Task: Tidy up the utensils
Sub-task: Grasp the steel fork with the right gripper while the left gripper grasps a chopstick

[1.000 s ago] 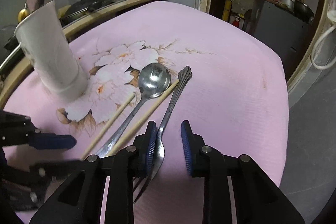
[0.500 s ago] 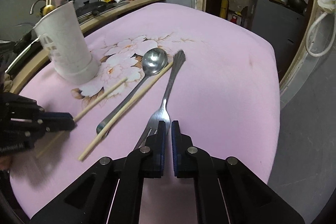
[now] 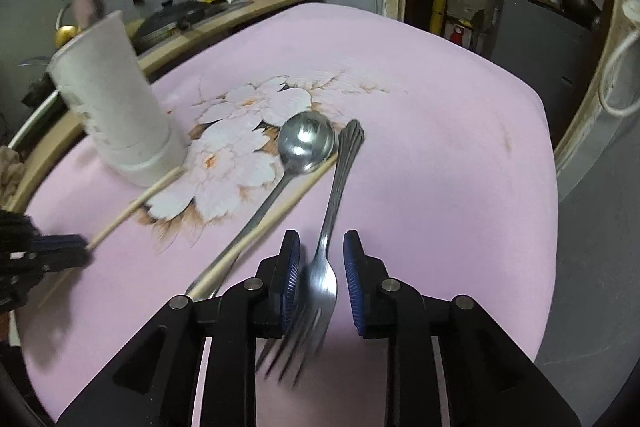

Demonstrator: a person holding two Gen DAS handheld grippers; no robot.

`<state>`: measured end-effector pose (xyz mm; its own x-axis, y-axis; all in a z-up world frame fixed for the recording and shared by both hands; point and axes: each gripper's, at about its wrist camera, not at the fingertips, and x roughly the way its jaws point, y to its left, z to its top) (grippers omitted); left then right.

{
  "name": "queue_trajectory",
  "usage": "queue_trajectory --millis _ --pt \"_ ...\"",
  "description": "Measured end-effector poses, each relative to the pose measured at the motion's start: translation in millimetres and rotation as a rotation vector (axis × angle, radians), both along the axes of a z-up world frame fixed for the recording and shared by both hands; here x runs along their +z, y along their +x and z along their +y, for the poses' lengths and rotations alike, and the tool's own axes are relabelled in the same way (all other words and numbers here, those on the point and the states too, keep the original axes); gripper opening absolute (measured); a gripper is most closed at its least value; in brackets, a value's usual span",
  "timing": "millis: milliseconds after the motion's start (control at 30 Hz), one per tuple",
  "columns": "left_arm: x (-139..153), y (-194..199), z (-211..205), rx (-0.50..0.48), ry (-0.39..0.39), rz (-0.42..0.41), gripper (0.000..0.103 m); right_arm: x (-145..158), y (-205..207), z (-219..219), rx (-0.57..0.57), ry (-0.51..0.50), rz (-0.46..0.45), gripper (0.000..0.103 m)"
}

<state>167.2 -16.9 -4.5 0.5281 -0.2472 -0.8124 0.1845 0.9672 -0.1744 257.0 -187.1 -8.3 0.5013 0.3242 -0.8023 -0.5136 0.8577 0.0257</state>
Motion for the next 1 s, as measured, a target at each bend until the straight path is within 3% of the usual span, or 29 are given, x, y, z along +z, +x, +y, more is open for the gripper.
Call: queue_trajectory --millis 267,633,933,1000 --pt "0.8 8.8 -6.3 -0.040 0.064 0.034 0.005 -8.1 26.7 28.6 0.028 -0.126 0.019 0.021" --pt "-4.1 42.9 -20.1 -0.100 0.177 0.043 0.012 -9.9 22.9 27.7 -0.008 -0.136 0.014 0.022" --pt "-8.6 64.3 -14.5 -0.121 0.117 0.102 0.012 -7.8 33.4 38.0 0.037 -0.191 0.065 0.021" --pt "-9.3 66.3 -15.2 -0.133 0.120 0.105 0.012 -7.3 39.2 37.7 0.024 -0.197 0.082 0.009"
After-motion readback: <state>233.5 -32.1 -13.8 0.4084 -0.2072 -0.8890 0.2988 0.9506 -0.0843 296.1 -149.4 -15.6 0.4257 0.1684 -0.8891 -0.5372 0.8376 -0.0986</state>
